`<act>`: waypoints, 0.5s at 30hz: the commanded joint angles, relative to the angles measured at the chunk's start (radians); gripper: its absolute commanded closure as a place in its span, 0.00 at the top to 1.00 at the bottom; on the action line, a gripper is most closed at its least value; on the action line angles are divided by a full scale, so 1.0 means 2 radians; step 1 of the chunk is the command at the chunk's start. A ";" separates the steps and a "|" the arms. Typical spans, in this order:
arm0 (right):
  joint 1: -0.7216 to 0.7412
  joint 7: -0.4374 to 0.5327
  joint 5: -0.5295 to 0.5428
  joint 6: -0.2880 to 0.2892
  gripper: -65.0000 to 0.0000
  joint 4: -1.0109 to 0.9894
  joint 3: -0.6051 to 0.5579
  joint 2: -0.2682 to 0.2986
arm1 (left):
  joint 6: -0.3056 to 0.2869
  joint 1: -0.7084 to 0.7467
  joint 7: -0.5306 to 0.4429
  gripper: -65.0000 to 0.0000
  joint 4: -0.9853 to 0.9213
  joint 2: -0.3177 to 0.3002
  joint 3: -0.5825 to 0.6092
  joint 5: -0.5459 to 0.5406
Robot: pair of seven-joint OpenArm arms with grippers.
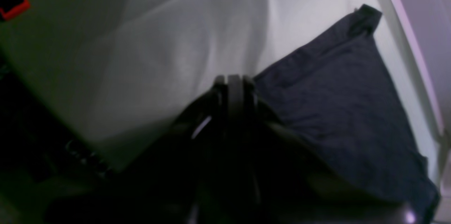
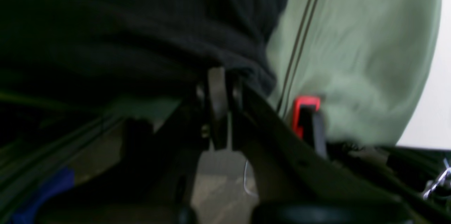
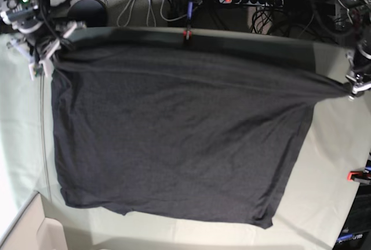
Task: Layout the t-shirt on the table in an organized manner, then fold the t-shirt properly
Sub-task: 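Hold the shirt edge with both grippers and adjust the grip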
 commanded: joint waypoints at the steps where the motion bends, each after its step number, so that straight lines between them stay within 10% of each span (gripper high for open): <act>1: 0.001 0.008 0.006 -0.002 0.00 0.008 0.002 0.003 | -0.004 -0.003 -0.006 0.00 0.006 -0.007 0.003 -0.006; 15: 0.001 0.008 0.005 -0.002 0.00 -0.025 0.002 0.041 | -0.004 -0.012 -0.009 0.00 0.004 -0.007 0.014 -0.005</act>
